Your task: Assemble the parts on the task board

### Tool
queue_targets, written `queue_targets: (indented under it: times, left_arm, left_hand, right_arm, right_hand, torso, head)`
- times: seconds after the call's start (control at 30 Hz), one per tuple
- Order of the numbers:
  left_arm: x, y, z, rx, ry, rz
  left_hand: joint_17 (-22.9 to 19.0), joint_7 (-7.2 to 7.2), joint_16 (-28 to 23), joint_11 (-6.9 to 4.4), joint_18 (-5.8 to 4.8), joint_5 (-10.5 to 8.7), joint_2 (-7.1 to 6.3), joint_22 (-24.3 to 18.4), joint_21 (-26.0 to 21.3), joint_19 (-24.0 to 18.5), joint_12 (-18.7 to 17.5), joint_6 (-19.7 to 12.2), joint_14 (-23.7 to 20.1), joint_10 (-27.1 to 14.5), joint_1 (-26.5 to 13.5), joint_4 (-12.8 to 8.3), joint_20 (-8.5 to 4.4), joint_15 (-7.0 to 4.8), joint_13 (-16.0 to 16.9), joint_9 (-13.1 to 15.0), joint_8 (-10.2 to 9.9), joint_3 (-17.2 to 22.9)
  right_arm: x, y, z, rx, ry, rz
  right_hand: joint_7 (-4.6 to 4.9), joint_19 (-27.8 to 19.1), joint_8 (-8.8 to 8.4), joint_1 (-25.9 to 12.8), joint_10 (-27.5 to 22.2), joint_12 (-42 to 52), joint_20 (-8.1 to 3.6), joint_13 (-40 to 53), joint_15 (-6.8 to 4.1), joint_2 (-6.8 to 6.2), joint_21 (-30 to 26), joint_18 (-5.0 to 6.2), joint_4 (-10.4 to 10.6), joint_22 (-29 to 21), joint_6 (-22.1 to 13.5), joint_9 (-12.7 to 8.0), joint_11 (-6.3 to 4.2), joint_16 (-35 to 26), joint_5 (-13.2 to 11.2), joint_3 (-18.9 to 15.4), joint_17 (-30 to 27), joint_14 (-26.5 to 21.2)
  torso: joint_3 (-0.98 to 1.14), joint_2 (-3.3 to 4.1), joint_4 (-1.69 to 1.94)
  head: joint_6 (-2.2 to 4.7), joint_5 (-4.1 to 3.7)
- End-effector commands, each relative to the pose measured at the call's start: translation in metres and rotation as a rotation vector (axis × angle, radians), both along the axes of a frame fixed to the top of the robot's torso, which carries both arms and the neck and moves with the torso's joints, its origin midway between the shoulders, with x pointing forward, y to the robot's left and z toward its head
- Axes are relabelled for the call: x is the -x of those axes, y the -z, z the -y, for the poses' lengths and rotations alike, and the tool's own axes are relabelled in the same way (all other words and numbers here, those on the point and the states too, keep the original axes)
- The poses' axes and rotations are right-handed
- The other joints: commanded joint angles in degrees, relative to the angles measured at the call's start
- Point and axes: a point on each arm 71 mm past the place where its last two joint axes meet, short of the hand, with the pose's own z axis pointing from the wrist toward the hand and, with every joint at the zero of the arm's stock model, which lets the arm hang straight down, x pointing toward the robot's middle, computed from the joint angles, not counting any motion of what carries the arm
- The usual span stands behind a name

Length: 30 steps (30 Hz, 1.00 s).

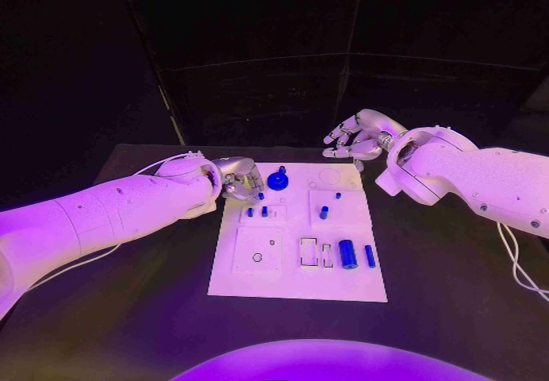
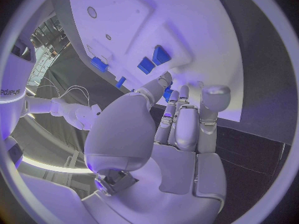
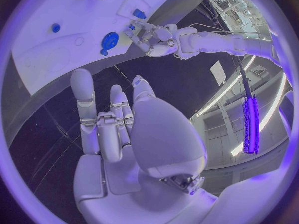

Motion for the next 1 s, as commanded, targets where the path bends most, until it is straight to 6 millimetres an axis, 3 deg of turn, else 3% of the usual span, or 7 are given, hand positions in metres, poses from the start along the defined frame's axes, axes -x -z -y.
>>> queue_targets:
  times: [0.03,0.2,0.27,0.37,0.63,0.83,1.0]
  left_arm:
    - [-0.003,-0.012,-0.009,0.094,-0.055,0.010]
    - [-0.004,-0.029,-0.026,0.166,-0.105,0.012]
    - [-0.004,-0.037,-0.034,0.239,-0.128,-0.002]
    - [-0.002,-0.048,-0.044,0.408,-0.159,-0.015]
    - [0.005,-0.064,-0.057,0.809,-0.228,-0.068]
    - [0.011,-0.073,-0.057,1.111,-0.281,-0.091]
    - [0.016,-0.076,-0.052,1.270,-0.309,-0.103]
  left_hand:
    - [-0.4,0.13,-0.4,0.06,-0.11,-0.15,-0.89,-1.1,-1.4,-0.8,-0.5,-0.5,-0.2,-1.1,-0.6,0.5,0.16,0.35,0.1,0.1,-0.2,-1.4]
    - [-1.0,0.32,-0.6,0.21,0.10,-0.14,-1.06,-2.1,-2.5,-1.1,-0.6,-0.8,-0.3,-2.2,-1.9,2.2,0.34,0.49,0.2,0.1,-0.1,-4.7]
    - [-1.1,0.35,-0.5,0.22,0.13,-0.13,-0.82,-2.2,-2.7,-1.1,-0.4,-0.8,-0.3,-2.2,-1.8,2.6,0.35,0.51,0.3,0.2,0.0,-5.6]
    - [-1.3,0.52,-0.6,0.09,0.24,-0.04,0.70,-2.6,-3.3,-1.2,1.6,1.0,-0.4,1.0,-1.1,3.1,0.33,0.44,1.0,0.5,1.0,-5.9]
    - [-3.6,0.36,-1.6,-0.31,0.79,-0.06,1.90,-5.2,-6.4,-2.7,3.2,3.6,-1.7,3.4,0.1,3.3,0.17,0.21,1.3,0.7,2.2,-5.9]
    - [-14.4,0.43,-7.1,-0.23,2.49,-0.02,3.05,-13.5,-16.4,-8.0,3.5,4.7,-6.8,3.3,1.4,3.4,0.35,0.35,1.0,0.4,2.5,-5.3]
    - [-16.1,0.25,-8.2,-0.47,2.55,0.01,3.43,-13.8,-17.1,-8.5,4.0,5.1,-7.7,4.0,1.6,3.5,0.28,0.20,1.1,0.4,2.7,-5.1]
  right_arm:
    - [-0.001,0.006,0.006,0.128,-0.021,-0.016]
    - [0.000,0.014,0.016,0.217,-0.033,0.013]
    - [0.000,0.017,0.019,0.258,-0.042,0.037]
    - [0.003,0.025,0.021,0.320,-0.057,0.076]
    - [0.011,0.045,0.021,0.441,-0.081,0.147]
    - [0.016,0.056,0.017,0.477,-0.097,0.155]
    - [0.018,0.061,0.010,0.483,-0.117,0.153]
  right_hand:
    - [-0.03,1.2,0.42,2.5,1.5,-6.3,-0.23,-5.3,-0.51,0.13,1.2,0.50,-0.4,1.3,1.4,0.0,0.08,0.1,-1.9,1.3,15.1,6.1]
    - [-0.11,2.1,0.43,4.9,4.9,-16.4,-0.14,-13.4,-0.26,-0.78,2.6,0.24,-0.4,3.1,3.6,-0.2,0.06,0.1,-3.0,3.6,15.1,6.1]
    - [-0.73,2.2,0.64,5.6,5.7,-18.2,-0.16,-15.0,-0.53,-1.24,3.0,0.16,-0.6,3.7,4.8,-0.1,-0.14,0.1,-2.8,4.3,15.1,6.1]
    - [-1.24,2.5,0.25,6.0,6.6,-19.8,-0.28,-16.5,-0.79,-1.74,3.7,-0.02,-0.6,4.5,5.5,-0.2,-0.42,0.1,-2.8,5.0,15.1,6.1]
    - [-1.07,2.9,-0.87,5.7,6.2,-22.0,-0.12,-18.5,-0.45,-2.85,4.8,-0.34,-0.2,6.0,5.2,-0.5,0.02,0.1,-3.2,5.5,15.1,6.1]
    - [-0.19,3.0,-2.11,5.3,5.3,-23.3,0.43,-20.0,0.25,-3.54,5.5,-0.51,0.0,6.7,4.2,-0.5,0.80,0.1,-3.3,5.9,15.1,6.1]
    - [0.25,3.0,-2.81,5.5,5.1,-24.0,0.80,-21.0,0.59,-3.65,5.9,-0.52,0.0,7.1,4.0,-0.5,1.19,0.1,-3.2,6.5,15.1,6.1]
  torso:
    - [0.10,-0.04,-0.07]
    - [-0.06,0.03,-0.03]
    - [-0.04,0.04,-0.13]
    - [-0.05,0.08,-0.22]
    - [-0.01,-0.01,-0.14]
    - [-0.05,-0.04,-0.17]
    - [-0.09,0.01,-0.21]
  head:
    - [0.15,-0.26]
    - [0.48,-1.22]
    - [0.60,-1.87]
    - [0.84,-2.79]
    - [0.87,-3.19]
    - [1.11,-3.04]
    - [1.15,-3.40]
